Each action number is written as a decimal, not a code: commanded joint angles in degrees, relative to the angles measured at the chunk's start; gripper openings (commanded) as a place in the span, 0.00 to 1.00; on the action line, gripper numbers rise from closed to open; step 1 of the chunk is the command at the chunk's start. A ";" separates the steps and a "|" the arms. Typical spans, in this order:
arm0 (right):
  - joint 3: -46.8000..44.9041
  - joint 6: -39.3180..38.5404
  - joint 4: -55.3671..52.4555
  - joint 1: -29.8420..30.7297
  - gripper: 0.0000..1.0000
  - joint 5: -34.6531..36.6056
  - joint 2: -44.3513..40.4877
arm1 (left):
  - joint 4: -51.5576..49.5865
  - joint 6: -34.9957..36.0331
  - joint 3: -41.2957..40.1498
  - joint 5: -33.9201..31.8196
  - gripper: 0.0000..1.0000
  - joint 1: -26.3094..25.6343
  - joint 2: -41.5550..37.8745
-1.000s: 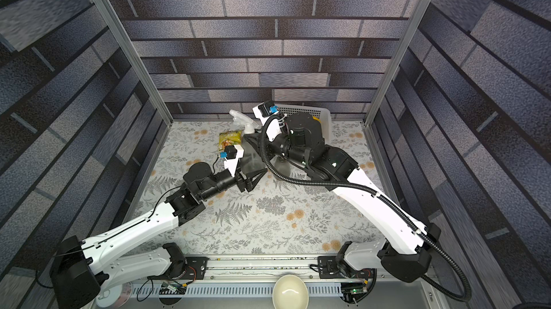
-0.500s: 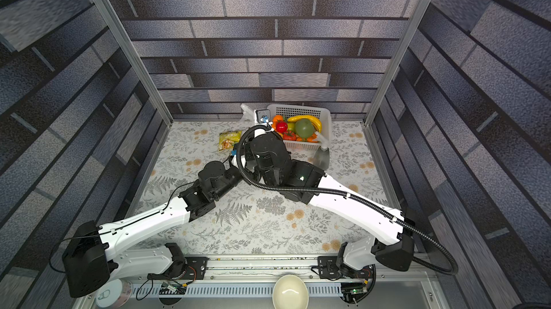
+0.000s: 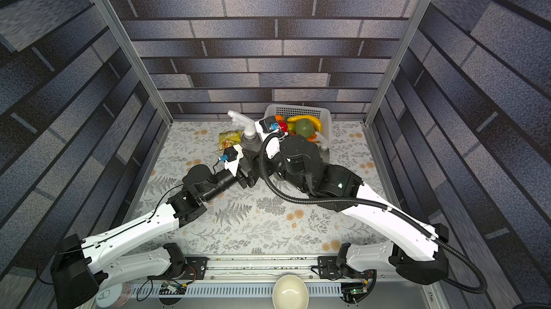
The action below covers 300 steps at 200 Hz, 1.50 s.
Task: Attach spray nozzles to spray bottles
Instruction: Screw the spray nozzle on the spray bottle.
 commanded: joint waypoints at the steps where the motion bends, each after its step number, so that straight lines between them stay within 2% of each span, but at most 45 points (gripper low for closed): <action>1: -1.62 -4.07 -3.40 -2.69 0.67 -13.28 -3.90 | 1.54 -1.47 -0.86 5.20 0.66 0.65 -2.16; 31: -2.19 -3.76 0.50 -12.86 0.61 -28.63 -6.31 | 0.48 -3.01 -1.22 8.11 0.66 0.58 -2.87; 59: 3.37 -6.73 -2.45 -16.10 0.61 -38.08 -2.80 | -0.09 -4.52 -0.94 10.32 0.66 0.33 -3.48; 96: 8.45 -8.22 -3.41 -18.34 0.64 -41.51 1.14 | -2.03 -5.46 -0.10 13.01 0.66 -0.10 -4.52; 132: 12.13 -7.87 -3.06 -19.21 0.60 -44.70 5.19 | -3.68 -4.71 0.45 13.14 0.66 -1.18 -5.16; 194: 11.67 -6.63 -3.86 -19.21 0.29 -48.02 7.01 | -3.51 -4.57 0.52 12.85 0.66 -1.23 -4.73; 233: 7.68 -6.03 -4.07 -18.99 0.20 -45.61 6.70 | -1.89 -4.96 1.21 12.00 0.66 -0.83 -3.25; 249: 5.60 -5.20 -2.98 -18.39 0.17 -41.78 6.36 | -1.48 -5.22 1.77 10.99 0.66 -0.79 -2.45; 272: 2.49 -4.82 -1.30 -15.62 0.13 -30.54 5.81 | -1.75 -4.96 3.17 9.04 0.65 -0.79 -1.31; 300: -1.75 -2.89 2.66 -10.78 0.11 -11.32 6.09 | -0.94 -4.68 4.62 5.18 0.66 -0.84 -0.07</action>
